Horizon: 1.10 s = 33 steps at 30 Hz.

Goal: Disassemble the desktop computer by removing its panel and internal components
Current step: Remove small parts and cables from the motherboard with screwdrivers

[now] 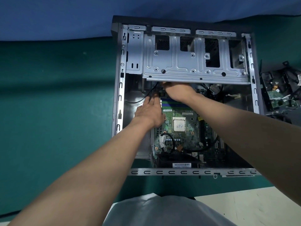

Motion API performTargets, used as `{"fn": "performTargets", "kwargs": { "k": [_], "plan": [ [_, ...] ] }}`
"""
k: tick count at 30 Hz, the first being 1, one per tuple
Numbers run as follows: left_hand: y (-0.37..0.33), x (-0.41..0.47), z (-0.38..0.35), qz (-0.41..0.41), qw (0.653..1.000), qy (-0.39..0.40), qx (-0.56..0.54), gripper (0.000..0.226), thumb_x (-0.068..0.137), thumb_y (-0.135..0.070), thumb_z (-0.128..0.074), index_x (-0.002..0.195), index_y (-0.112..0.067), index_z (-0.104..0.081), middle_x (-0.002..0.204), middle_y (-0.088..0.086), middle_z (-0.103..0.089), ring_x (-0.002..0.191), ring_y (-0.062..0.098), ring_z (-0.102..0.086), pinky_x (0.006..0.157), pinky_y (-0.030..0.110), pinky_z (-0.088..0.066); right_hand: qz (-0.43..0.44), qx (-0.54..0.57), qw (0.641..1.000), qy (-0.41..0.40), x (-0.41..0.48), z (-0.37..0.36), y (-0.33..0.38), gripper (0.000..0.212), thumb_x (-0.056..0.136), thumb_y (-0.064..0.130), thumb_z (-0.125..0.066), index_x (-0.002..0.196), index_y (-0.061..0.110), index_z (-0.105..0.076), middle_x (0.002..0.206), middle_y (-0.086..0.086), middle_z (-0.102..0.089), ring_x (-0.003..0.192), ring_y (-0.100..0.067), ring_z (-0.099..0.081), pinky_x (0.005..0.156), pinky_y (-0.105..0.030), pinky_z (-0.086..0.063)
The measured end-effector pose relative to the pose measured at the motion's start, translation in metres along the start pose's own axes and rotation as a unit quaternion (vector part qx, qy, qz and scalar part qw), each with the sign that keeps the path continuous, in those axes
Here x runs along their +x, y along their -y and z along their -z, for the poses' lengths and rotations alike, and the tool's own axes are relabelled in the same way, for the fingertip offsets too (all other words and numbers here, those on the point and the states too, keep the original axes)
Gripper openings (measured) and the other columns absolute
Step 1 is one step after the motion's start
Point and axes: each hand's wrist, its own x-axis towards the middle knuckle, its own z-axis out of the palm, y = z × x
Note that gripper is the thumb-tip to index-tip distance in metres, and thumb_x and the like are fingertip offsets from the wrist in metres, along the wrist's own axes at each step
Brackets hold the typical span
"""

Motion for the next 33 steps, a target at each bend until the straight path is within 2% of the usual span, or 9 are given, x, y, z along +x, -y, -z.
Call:
{"fn": "performTargets", "kwargs": {
  "k": [4,9,13,15,17,19,24,27,33],
  "plan": [
    [0.0,0.0,0.001,0.004,1.0,0.004,-0.005,0.072,0.097,-0.036,-0.051,0.152,-0.01,-0.011,0.161,0.004,-0.011,0.148,0.022,-0.005,0.117,0.044,-0.022,0.006,-0.017,1.0,-0.01,0.002,0.001,-0.002,0.028,0.1,0.018,-0.037,0.111,0.005,-0.059,0.118,-0.016,-0.062,0.108,-0.032,-0.055,0.093,-0.034,-0.039],
    [0.0,0.001,0.0,0.004,1.0,0.006,-0.01,0.074,0.097,-0.035,-0.052,0.152,-0.011,-0.009,0.161,0.003,-0.01,0.149,0.021,-0.003,0.118,0.043,-0.021,0.027,-0.038,0.999,0.001,0.002,0.002,-0.001,0.028,0.1,0.015,-0.035,0.107,0.003,-0.06,0.113,-0.016,-0.063,0.102,-0.032,-0.057,0.088,-0.034,-0.041],
    [0.0,0.002,-0.001,0.003,1.0,0.015,-0.009,0.075,0.098,-0.033,-0.05,0.153,-0.012,-0.004,0.162,0.003,-0.009,0.149,0.02,0.003,0.119,0.044,-0.018,0.063,-0.04,0.996,0.04,0.003,0.006,0.001,0.026,0.098,0.01,-0.035,0.098,0.004,-0.06,0.096,-0.012,-0.063,0.083,-0.028,-0.056,0.07,-0.029,-0.039],
    [0.0,0.002,-0.001,0.003,1.0,0.013,-0.013,0.074,0.097,-0.032,-0.051,0.153,-0.011,-0.007,0.161,0.003,-0.009,0.149,0.02,0.002,0.118,0.044,-0.019,0.082,-0.055,0.993,0.057,0.006,0.007,0.003,0.023,0.097,0.009,-0.035,0.089,0.009,-0.057,0.081,-0.003,-0.055,0.067,-0.02,-0.05,0.057,-0.026,-0.032],
    [0.0,0.001,-0.001,0.003,1.0,0.014,-0.013,0.073,0.097,-0.032,-0.051,0.152,-0.011,-0.008,0.162,0.002,-0.008,0.149,0.02,0.002,0.118,0.044,-0.02,0.087,-0.065,0.992,0.063,0.01,0.008,0.003,0.026,0.098,0.011,-0.035,0.074,0.017,-0.046,0.068,0.005,-0.044,0.055,-0.009,-0.038,0.047,-0.022,-0.024],
    [0.0,0.001,-0.001,0.004,1.0,0.015,-0.012,0.071,0.097,-0.032,-0.051,0.151,-0.011,-0.011,0.161,0.001,-0.009,0.149,0.019,0.002,0.118,0.044,-0.02,0.075,-0.054,0.994,0.057,0.015,0.005,0.0,0.034,0.098,0.015,-0.036,0.065,0.023,-0.036,0.063,0.008,-0.04,0.054,-0.005,-0.036,0.047,-0.022,-0.023],
    [0.0,0.002,-0.002,0.003,1.0,0.013,-0.021,0.074,0.097,-0.029,-0.051,0.153,-0.011,-0.006,0.162,-0.001,-0.007,0.149,0.019,0.003,0.118,0.046,-0.019,0.052,-0.026,0.997,0.043,0.021,-0.002,-0.001,0.032,0.098,0.027,-0.034,0.066,0.027,-0.04,0.063,0.009,-0.043,0.056,-0.008,-0.041,0.061,-0.028,-0.036],
    [0.001,0.002,-0.003,0.005,0.999,0.014,-0.033,0.074,0.097,-0.028,-0.051,0.153,-0.011,-0.005,0.162,-0.001,-0.007,0.148,0.019,0.002,0.118,0.047,-0.02,0.039,-0.028,0.999,0.012,0.02,0.0,-0.003,0.035,0.097,0.03,-0.033,0.062,0.027,-0.036,0.058,0.009,-0.042,0.05,-0.006,-0.037,0.049,-0.024,-0.027],
    [0.001,0.002,-0.003,0.006,0.999,0.016,-0.03,0.074,0.097,-0.029,-0.051,0.153,-0.011,-0.005,0.162,-0.001,-0.008,0.148,0.019,0.003,0.117,0.047,-0.021,0.067,-0.039,0.997,0.022,0.012,0.003,-0.003,0.035,0.096,0.021,-0.036,0.061,0.024,-0.037,0.056,0.008,-0.041,0.047,-0.009,-0.039,0.046,-0.022,-0.021]
  ]
}}
